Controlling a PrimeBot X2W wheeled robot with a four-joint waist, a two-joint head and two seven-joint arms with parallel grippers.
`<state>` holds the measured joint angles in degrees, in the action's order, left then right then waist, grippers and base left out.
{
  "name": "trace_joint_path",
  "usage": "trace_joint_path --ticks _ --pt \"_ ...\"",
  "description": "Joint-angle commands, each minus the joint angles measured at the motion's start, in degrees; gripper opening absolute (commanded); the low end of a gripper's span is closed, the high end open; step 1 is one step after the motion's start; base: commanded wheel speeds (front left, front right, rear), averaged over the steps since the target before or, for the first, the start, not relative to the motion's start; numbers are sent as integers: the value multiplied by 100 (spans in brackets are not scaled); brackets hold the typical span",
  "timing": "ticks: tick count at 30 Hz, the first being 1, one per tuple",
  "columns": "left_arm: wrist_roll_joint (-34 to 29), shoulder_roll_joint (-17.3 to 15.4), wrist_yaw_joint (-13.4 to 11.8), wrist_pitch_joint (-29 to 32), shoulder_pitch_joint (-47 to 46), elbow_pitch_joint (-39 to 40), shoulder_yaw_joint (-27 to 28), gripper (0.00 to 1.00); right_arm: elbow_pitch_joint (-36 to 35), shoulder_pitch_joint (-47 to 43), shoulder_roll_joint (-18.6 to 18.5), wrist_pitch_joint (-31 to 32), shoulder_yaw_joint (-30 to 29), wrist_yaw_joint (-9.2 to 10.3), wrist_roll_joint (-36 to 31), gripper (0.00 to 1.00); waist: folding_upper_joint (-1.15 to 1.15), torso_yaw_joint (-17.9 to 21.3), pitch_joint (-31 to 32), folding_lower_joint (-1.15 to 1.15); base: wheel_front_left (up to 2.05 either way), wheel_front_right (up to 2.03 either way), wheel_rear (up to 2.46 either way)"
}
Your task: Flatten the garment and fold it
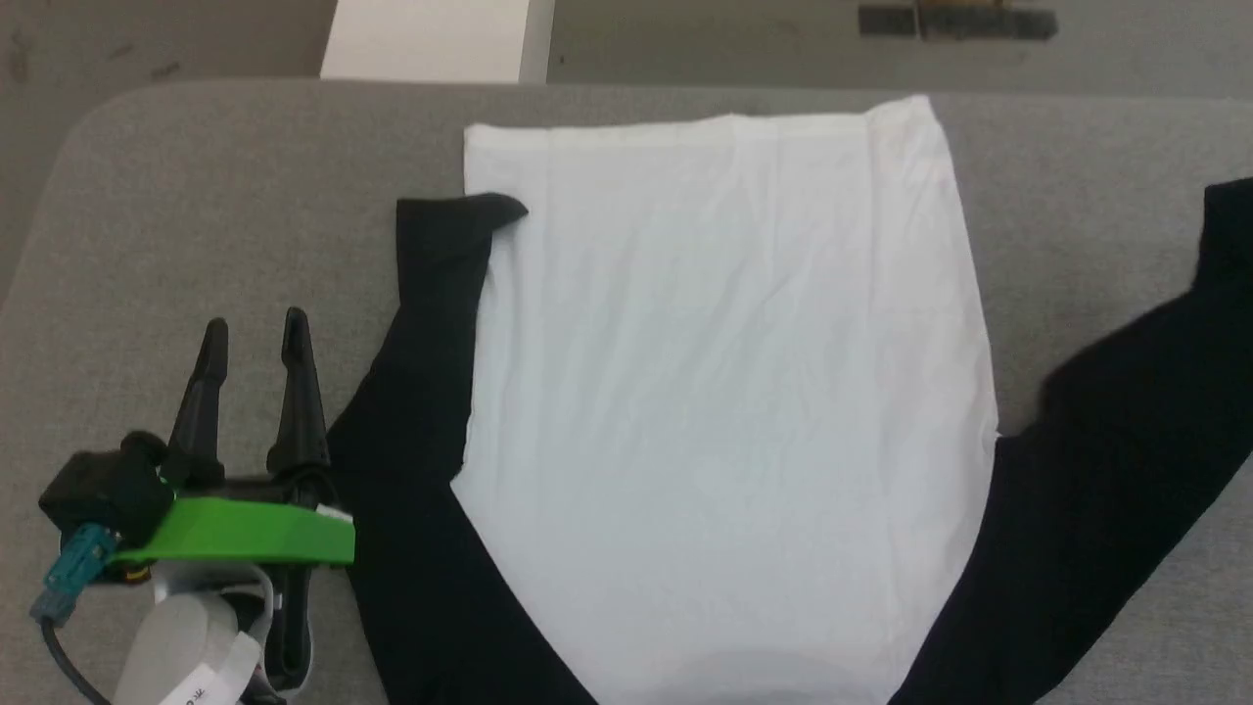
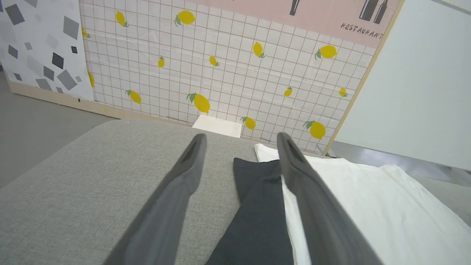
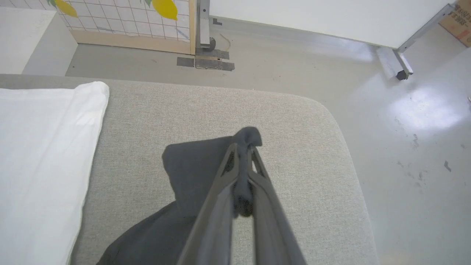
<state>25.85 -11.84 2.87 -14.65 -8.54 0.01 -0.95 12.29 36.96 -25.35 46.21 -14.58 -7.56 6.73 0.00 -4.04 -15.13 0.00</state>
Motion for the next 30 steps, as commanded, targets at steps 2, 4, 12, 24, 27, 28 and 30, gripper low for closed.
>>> trace_joint_path --ticks 2,4,12,24,27,28,30 --pt "-28 9 -92 23 190 53 46 100 -273 -178 -164 31 190 8 214 0 0 129 683 0 0 0 0" --pt "-14 -12 -147 66 335 104 90 100 -543 -272 -281 99 368 8 352 0 0 159 813 0 0 0 0" --pt "17 -48 -321 194 730 351 184 100 -1721 -500 -303 385 1345 8 1132 0 0 152 1194 0 0 0 0" --pt "43 -52 -382 338 818 487 90 100 -2379 -768 720 334 3415 8 1706 0 0 -40 1336 0 0 0 0" --pt "61 -37 -392 343 818 487 69 100 -2136 -864 1001 155 3959 8 1845 0 0 -116 1322 0 0 0 0" --pt "68 -34 -393 348 817 485 63 100 -2036 -894 1074 97 4103 8 1897 0 0 -138 1305 0 0 0 0" --pt "81 -31 -382 349 802 477 44 100 -1798 -918 1214 -65 4415 8 1971 0 0 -189 1267 0 0 0 0"
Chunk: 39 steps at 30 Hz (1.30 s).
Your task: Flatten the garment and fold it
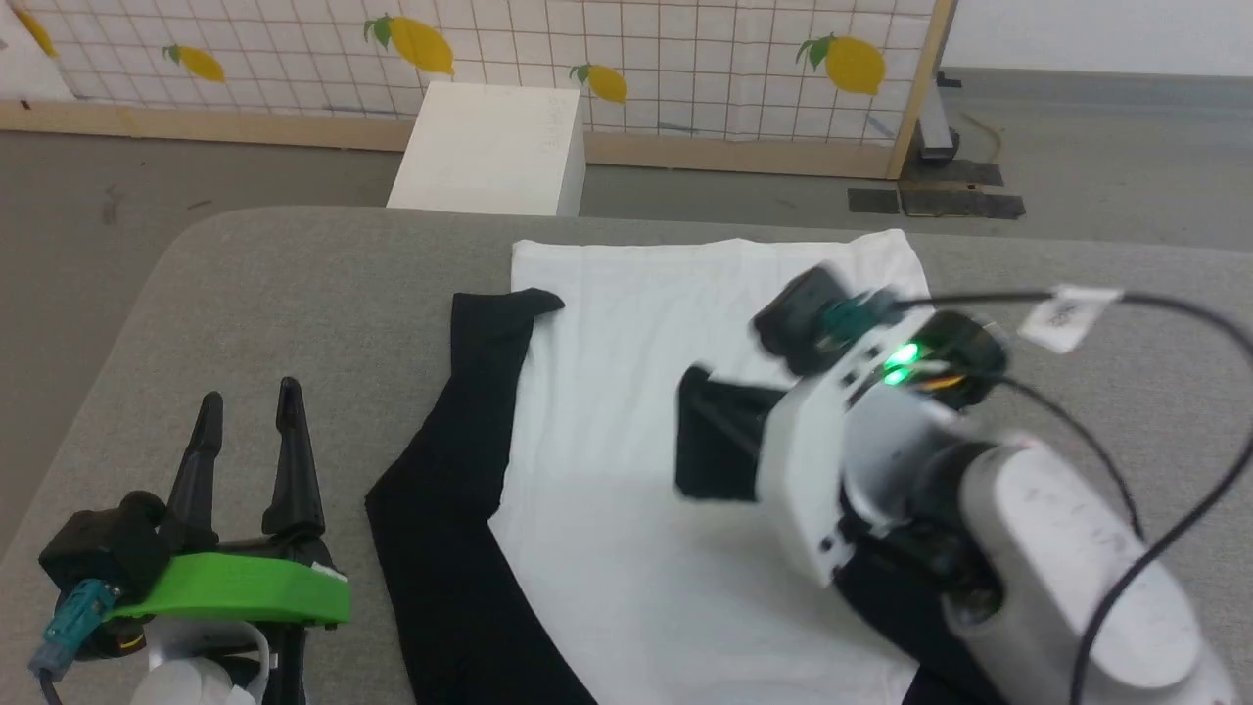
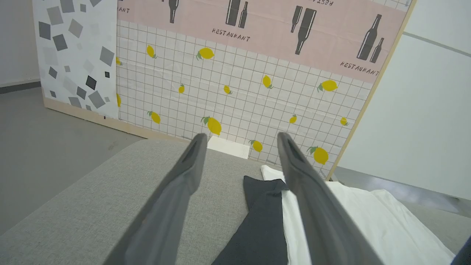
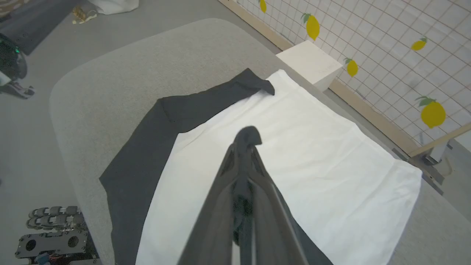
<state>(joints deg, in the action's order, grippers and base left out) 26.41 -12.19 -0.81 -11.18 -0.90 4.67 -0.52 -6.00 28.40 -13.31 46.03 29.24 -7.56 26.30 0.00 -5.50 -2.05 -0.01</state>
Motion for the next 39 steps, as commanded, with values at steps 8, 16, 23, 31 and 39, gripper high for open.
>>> trace_joint_path --ticks 8,16,23,31,39 --pt "90 7 13 -13 -25 -75 -25 100 1190 33 586 -929 1000 8 134 0 0 -220 -247 1 0 0 0" --pt "141 53 73 -44 -188 -201 -123 100 2376 210 976 -1615 1727 8 371 0 0 -420 -492 1 0 0 0" --pt "171 68 119 -107 -302 -360 -157 100 3121 325 1033 -1843 2139 8 739 100 0 -500 -557 1 0 0 0" --pt "168 7 86 -71 -232 -434 -163 100 2654 542 1041 -2208 1613 8 1730 100 0 -350 -385 1 0 0 0" --pt "154 -46 -15 10 -82 -390 -153 100 1830 506 593 -2705 -357 8 1575 100 0 -47 -167 1 0 0 0"
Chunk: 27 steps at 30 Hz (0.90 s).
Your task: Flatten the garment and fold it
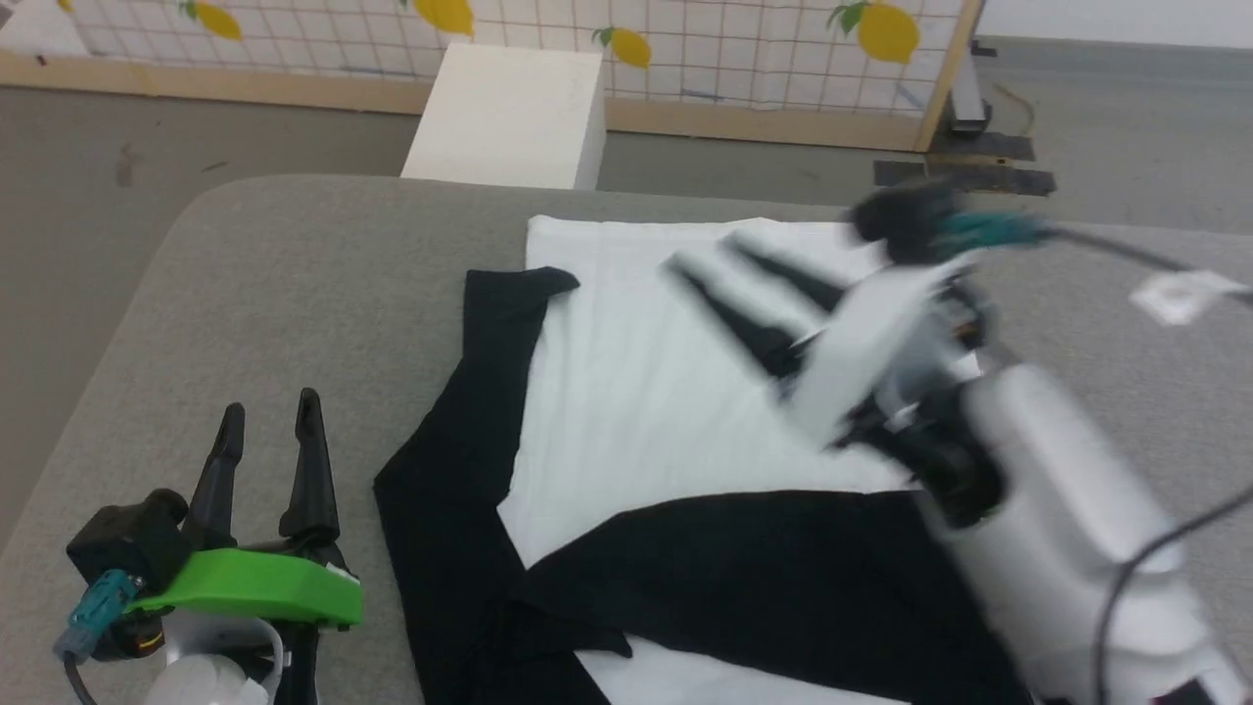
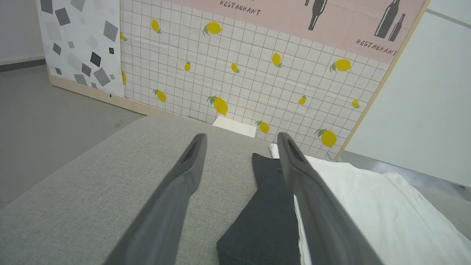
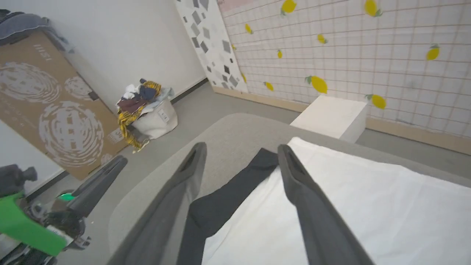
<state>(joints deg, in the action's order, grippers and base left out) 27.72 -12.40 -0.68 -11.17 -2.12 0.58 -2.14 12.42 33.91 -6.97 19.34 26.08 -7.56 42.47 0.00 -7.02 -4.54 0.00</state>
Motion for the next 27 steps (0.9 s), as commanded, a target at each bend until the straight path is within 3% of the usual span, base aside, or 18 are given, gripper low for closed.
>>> trace_joint_path --ticks 1,7,13,19,27 --pt "28 -28 -35 20 55 25 6 100 -81 -114 -94 -115 -398 8 -199 100 0 153 97 0 0 0 0" --pt "69 -51 -37 126 -18 -59 -33 100 -467 -743 -60 -76 -2081 8 -1017 100 0 361 51 0 0 0 0" --pt "196 -67 33 449 -543 -370 -138 100 -1078 -1335 218 180 -3218 8 -1530 100 0 490 -204 0 0 0 0" --pt "304 -264 242 1182 -1964 -1143 -325 100 -1688 -1597 369 442 -3828 8 -1778 100 0 543 -767 0 0 0 0" --pt "259 -480 460 3174 -4250 -2719 -968 100 -2174 -1541 406 650 -4102 8 -1798 100 0 752 -1594 0 0 0 0"
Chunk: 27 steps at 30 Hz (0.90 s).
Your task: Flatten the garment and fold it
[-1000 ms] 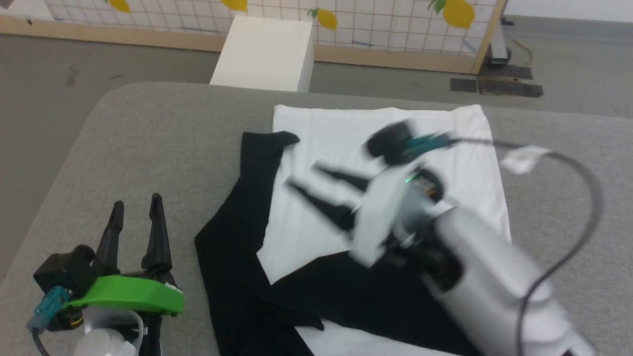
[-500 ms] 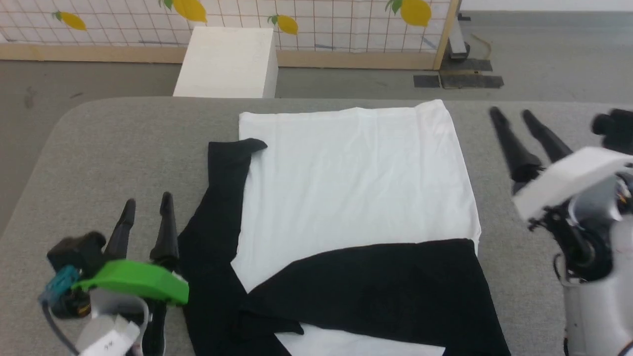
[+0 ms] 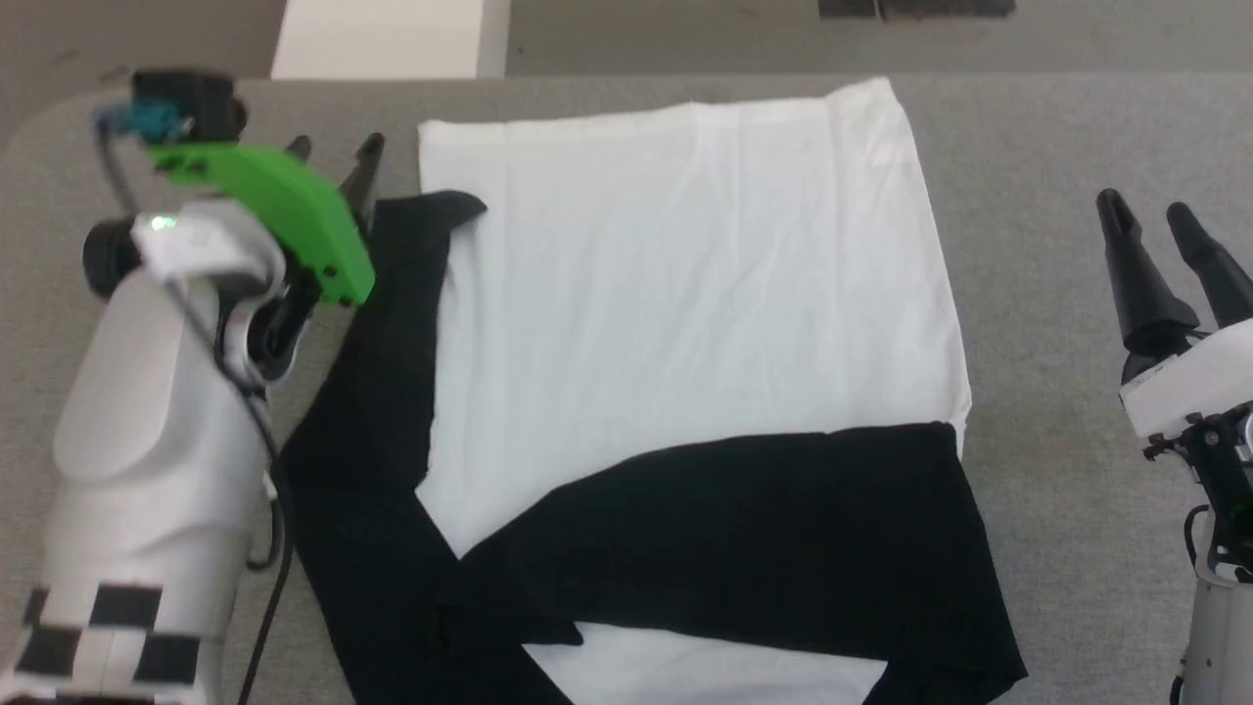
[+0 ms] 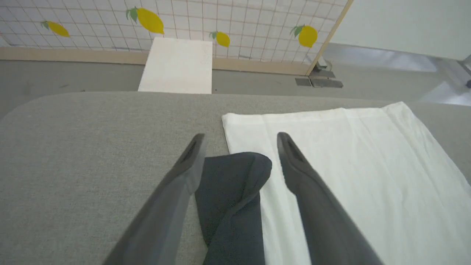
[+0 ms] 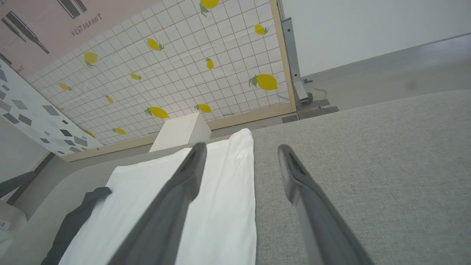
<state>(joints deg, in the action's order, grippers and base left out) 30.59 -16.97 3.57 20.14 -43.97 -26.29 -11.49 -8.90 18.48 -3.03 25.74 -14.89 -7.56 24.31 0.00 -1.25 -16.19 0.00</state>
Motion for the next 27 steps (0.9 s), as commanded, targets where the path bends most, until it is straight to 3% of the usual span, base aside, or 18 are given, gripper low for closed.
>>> trace_joint_path --ticks 1,5,9,17,18,19,20,21,27 --pt "-52 -26 80 339 -301 -168 -165 100 -67 21 13 14 -20 8 52 100 0 207 -510 0 0 0 0" --pt "-58 20 152 1488 -861 -634 -560 100 -124 48 13 16 -57 8 111 100 0 294 -711 0 0 0 0" --pt "-176 -41 73 2171 -1135 -907 -779 100 -156 35 14 17 -32 8 160 100 0 365 -854 0 0 0 0" --pt "-362 -158 -50 2108 -1257 -1059 -891 100 -236 36 14 -6 -39 8 184 100 0 371 -984 0 0 0 0" --pt "-365 -157 -88 2051 -1265 -1072 -872 96 -243 40 14 1 -32 8 185 100 0 363 -992 0 0 0 0" --pt "-365 -148 -120 1984 -1275 -1092 -856 42 -250 47 14 10 -26 8 184 100 0 352 -1001 0 0 0 0" --pt "-345 -132 -133 1962 -1276 -1124 -842 25 -250 53 14 17 -15 8 177 100 0 344 -1001 0 0 0 0" --pt "-332 -122 -141 1899 -1282 -1144 -827 0 -248 57 14 29 5 8 169 100 0 335 -999 0 0 0 0" --pt "-206 -23 -120 1741 -1304 -1290 -778 0 -209 71 15 68 40 8 118 100 0 264 -958 0 0 0 0"
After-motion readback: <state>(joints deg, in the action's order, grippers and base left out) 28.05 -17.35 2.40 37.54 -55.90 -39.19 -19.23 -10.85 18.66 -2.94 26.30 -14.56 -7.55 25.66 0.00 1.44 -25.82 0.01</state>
